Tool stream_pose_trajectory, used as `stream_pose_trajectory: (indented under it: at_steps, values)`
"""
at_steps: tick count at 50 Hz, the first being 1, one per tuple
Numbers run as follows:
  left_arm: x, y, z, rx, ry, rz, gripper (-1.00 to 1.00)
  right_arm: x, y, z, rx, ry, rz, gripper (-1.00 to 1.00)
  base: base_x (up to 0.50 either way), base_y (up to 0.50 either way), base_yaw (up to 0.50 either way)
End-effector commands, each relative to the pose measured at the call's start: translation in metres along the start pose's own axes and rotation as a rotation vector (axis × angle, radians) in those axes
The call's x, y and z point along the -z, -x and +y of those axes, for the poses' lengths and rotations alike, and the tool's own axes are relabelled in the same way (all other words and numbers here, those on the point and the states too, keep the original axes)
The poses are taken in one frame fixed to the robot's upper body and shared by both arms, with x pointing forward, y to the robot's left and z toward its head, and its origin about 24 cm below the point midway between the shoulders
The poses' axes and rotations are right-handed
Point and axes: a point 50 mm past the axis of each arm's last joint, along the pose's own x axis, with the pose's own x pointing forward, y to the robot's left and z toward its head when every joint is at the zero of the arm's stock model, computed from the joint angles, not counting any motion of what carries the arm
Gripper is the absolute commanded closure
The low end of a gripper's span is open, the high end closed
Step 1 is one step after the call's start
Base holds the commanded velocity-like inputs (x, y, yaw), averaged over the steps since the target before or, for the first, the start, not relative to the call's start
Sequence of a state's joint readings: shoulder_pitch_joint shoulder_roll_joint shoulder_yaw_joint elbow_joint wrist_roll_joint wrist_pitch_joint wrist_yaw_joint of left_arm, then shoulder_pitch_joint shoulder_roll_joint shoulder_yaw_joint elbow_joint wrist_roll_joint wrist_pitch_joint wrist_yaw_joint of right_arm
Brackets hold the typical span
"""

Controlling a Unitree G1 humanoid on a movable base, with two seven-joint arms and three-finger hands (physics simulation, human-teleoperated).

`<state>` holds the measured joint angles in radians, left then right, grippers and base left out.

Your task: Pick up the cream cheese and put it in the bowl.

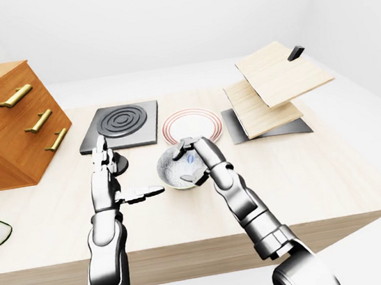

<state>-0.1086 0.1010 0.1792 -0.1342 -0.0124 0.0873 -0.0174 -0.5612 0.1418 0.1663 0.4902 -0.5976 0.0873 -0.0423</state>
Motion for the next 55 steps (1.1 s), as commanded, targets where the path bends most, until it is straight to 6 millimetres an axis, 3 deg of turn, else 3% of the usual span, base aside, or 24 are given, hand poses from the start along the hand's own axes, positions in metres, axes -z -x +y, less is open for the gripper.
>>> stream_pose_trajectory:
  at_steps: [1, 16, 35, 51, 53, 54, 55]
  values:
    - [-0.002, 0.002, -0.008, 0.074, 0.010, -0.007, -1.00, -0.003, 0.009, 0.010, -0.022, -0.127, -0.012, 0.34, 0.00, 0.00, 0.00]
    - [-0.003, 0.004, -0.008, 0.074, 0.011, -0.014, -1.00, -0.009, 0.010, 0.020, -0.043, -0.116, -0.022, 0.33, 0.00, 0.00, 0.00]
    - [-0.003, 0.003, -0.007, 0.073, 0.012, -0.015, -1.00, -0.027, -0.003, 0.015, -0.036, -0.126, -0.061, 0.34, 0.00, 0.00, 0.00]
    - [-0.004, 0.002, -0.007, 0.073, 0.013, -0.016, -1.00, -0.023, -0.007, 0.015, -0.028, -0.125, -0.035, 0.32, 0.00, 0.00, 0.00]
    - [-0.004, 0.002, -0.007, 0.073, 0.013, -0.018, -1.00, -0.024, -0.007, 0.014, -0.027, -0.121, -0.041, 0.25, 0.00, 0.00, 0.00]
    - [-0.004, 0.002, -0.007, 0.073, 0.013, -0.017, -1.00, -0.024, -0.007, 0.014, -0.025, -0.120, -0.040, -0.24, 0.00, 0.00, 0.00]
    - [-0.004, 0.002, -0.007, 0.073, 0.013, -0.016, -1.00, -0.025, -0.007, 0.013, -0.020, -0.118, -0.046, -0.87, 0.00, 0.00, 0.00]
